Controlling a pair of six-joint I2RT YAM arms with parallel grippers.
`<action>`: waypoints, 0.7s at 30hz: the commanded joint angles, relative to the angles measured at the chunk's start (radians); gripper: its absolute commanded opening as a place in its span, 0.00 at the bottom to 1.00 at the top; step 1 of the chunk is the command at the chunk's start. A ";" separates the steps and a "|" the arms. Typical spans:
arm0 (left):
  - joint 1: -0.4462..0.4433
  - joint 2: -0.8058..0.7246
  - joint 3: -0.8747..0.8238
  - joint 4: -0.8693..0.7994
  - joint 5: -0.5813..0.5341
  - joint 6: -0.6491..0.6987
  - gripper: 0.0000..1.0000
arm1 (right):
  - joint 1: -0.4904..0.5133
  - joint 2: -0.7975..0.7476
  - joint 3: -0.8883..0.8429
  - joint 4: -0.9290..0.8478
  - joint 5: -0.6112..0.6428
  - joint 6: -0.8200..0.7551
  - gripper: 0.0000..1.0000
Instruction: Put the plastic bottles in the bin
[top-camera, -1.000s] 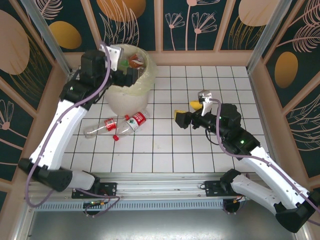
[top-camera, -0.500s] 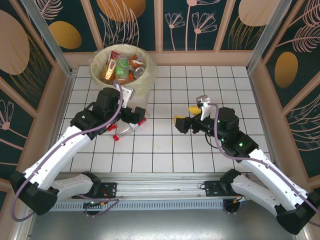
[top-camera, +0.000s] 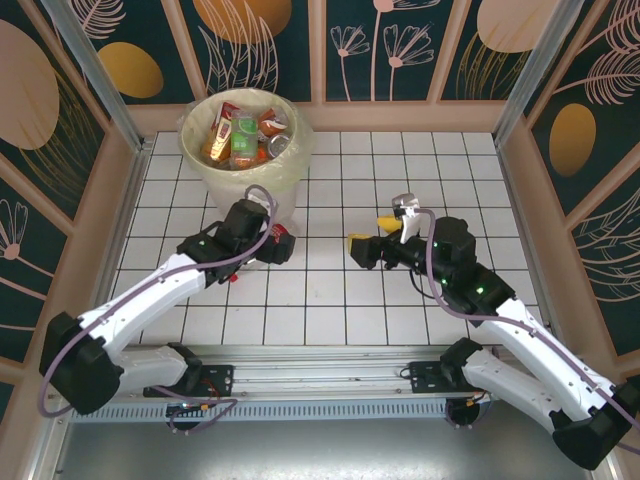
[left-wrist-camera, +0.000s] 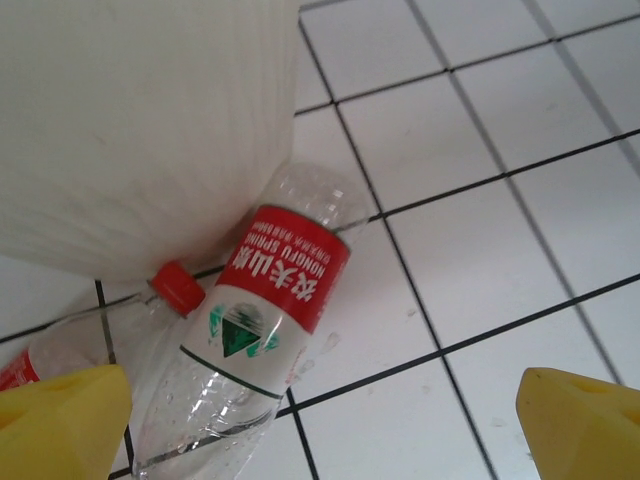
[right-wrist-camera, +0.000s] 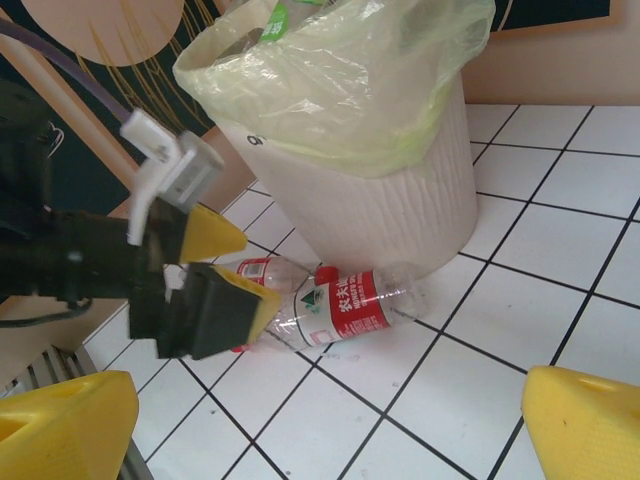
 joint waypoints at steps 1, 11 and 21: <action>-0.003 0.064 -0.016 0.064 -0.051 -0.023 0.98 | 0.008 -0.027 -0.020 0.029 -0.001 0.023 0.99; 0.002 0.270 -0.033 0.107 -0.100 -0.035 0.96 | 0.009 -0.041 -0.029 0.024 0.010 0.028 0.99; 0.020 0.386 -0.016 0.056 -0.137 -0.035 0.94 | 0.010 -0.033 -0.031 0.020 0.016 0.029 0.99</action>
